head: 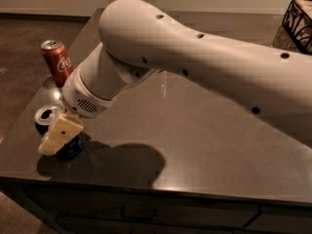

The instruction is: Move pepsi can near redbull can

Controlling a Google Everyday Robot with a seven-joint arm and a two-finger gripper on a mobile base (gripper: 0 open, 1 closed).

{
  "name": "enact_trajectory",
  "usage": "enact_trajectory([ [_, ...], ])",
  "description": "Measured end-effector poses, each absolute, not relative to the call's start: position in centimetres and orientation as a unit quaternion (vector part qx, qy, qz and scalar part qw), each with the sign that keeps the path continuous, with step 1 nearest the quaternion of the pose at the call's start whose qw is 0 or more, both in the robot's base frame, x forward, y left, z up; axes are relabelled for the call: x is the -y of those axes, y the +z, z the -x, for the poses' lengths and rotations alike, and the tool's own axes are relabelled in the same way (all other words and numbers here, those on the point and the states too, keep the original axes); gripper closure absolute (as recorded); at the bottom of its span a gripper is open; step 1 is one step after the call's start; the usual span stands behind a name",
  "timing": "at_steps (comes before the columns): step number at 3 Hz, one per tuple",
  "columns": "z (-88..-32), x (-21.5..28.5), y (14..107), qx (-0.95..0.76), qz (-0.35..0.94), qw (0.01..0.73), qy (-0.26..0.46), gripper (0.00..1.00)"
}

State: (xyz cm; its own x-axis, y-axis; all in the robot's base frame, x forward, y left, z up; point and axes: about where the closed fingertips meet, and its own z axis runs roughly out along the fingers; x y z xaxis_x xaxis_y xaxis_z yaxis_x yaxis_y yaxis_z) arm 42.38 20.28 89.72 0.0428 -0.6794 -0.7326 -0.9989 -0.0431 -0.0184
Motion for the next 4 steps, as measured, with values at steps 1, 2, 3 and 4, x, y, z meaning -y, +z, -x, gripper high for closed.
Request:
enact_trajectory([
  [1,-42.3,-20.6,89.8,-0.629,0.666,0.279,0.289,0.47],
  [2,-42.9,-20.0,90.9,-0.631,0.656,0.286,0.298,0.72],
  [3,-45.7,-17.5,92.1,-0.655,0.629,0.301,0.292,0.95],
  [4,-50.9,-12.6,92.7,-0.695,0.588,0.319,0.264,1.0],
])
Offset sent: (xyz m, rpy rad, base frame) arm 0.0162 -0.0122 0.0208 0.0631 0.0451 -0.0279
